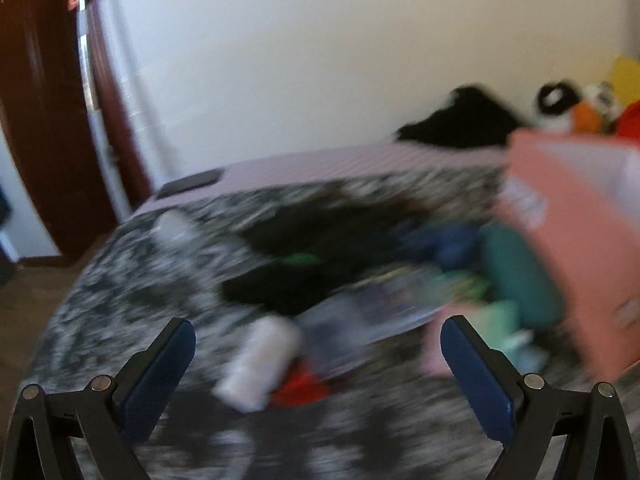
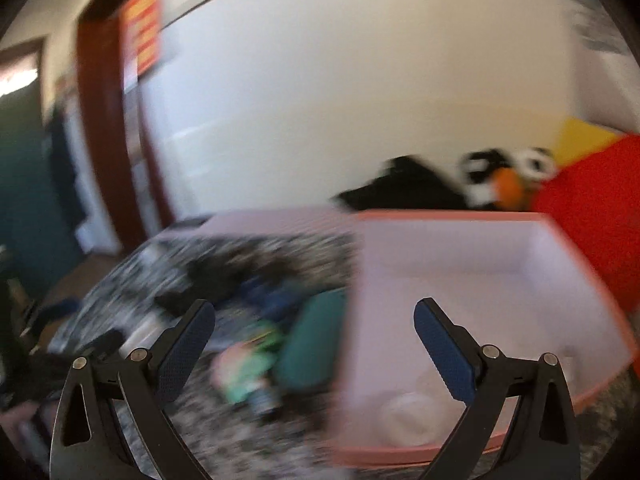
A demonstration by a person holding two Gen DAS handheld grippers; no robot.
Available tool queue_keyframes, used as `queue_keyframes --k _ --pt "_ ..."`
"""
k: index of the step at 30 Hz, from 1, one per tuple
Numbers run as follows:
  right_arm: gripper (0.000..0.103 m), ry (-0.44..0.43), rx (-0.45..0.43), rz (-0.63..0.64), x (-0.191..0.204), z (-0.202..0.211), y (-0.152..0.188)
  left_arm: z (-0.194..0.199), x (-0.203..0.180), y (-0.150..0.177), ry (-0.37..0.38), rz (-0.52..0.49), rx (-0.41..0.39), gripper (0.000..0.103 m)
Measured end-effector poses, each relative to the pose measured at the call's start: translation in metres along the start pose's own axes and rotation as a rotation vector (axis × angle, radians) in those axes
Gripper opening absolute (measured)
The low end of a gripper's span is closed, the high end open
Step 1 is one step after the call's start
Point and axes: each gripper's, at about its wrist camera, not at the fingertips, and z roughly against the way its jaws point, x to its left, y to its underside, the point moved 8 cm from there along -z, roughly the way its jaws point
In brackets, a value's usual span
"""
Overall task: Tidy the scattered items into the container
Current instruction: 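Grasp the white bottle with left tool while right tool grasps the gradient pouch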
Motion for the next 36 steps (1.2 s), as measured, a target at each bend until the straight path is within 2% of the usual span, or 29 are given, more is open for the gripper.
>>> queue_keyframes --k 3,6,9,12,18,19,20,21,22,23,25,27,31,36 --pt "0.1 -0.078 0.088 0.056 0.05 -0.029 0.024 -0.029 0.022 0.024 0.032 -0.022 0.067 0.101" --pt "0.099 -0.07 0.203 0.131 0.081 -0.069 0.056 -0.061 0.033 0.043 0.079 -0.032 0.145 0.101" --pt "0.099 -0.02 0.3 0.19 0.09 -0.106 0.084 -0.089 0.042 0.052 0.088 -0.036 0.191 0.101" --pt "0.1 0.031 0.355 0.228 0.088 -0.139 0.099 -0.11 0.049 0.051 0.12 0.005 0.208 0.101" --pt "0.101 0.037 0.458 0.233 0.089 -0.184 0.12 -0.147 0.044 0.052 0.167 0.048 0.251 0.1" --pt "0.098 0.023 0.46 0.222 0.09 -0.186 0.122 -0.149 0.042 0.053 0.178 0.047 0.256 0.099" --pt "0.098 0.009 0.462 0.211 0.091 -0.189 0.123 -0.152 0.039 0.054 0.193 0.049 0.263 0.09" --pt "0.091 -0.002 0.457 0.206 0.091 -0.19 0.122 -0.153 0.036 0.055 0.2 0.046 0.268 0.074" --pt "0.075 -0.014 0.452 0.2 0.091 -0.191 0.121 -0.154 0.035 0.054 0.196 0.04 0.271 0.063" --pt "0.067 -0.025 0.452 0.197 0.091 -0.189 0.118 -0.153 0.036 0.052 0.193 0.04 0.274 0.044" --pt "0.029 -0.046 0.45 0.191 0.09 -0.187 0.114 -0.15 0.037 0.05 0.191 0.051 0.285 0.044" --pt "0.021 -0.093 0.467 0.163 0.092 -0.186 0.112 -0.145 0.038 0.05 0.188 0.056 0.291 0.044" --pt "0.019 -0.129 0.478 0.144 0.094 -0.178 0.114 -0.128 0.044 0.045 0.175 0.068 0.274 0.044" --pt "0.019 -0.196 0.441 0.1 0.102 -0.159 0.1 -0.088 0.056 0.023 0.176 0.119 0.193 0.044"
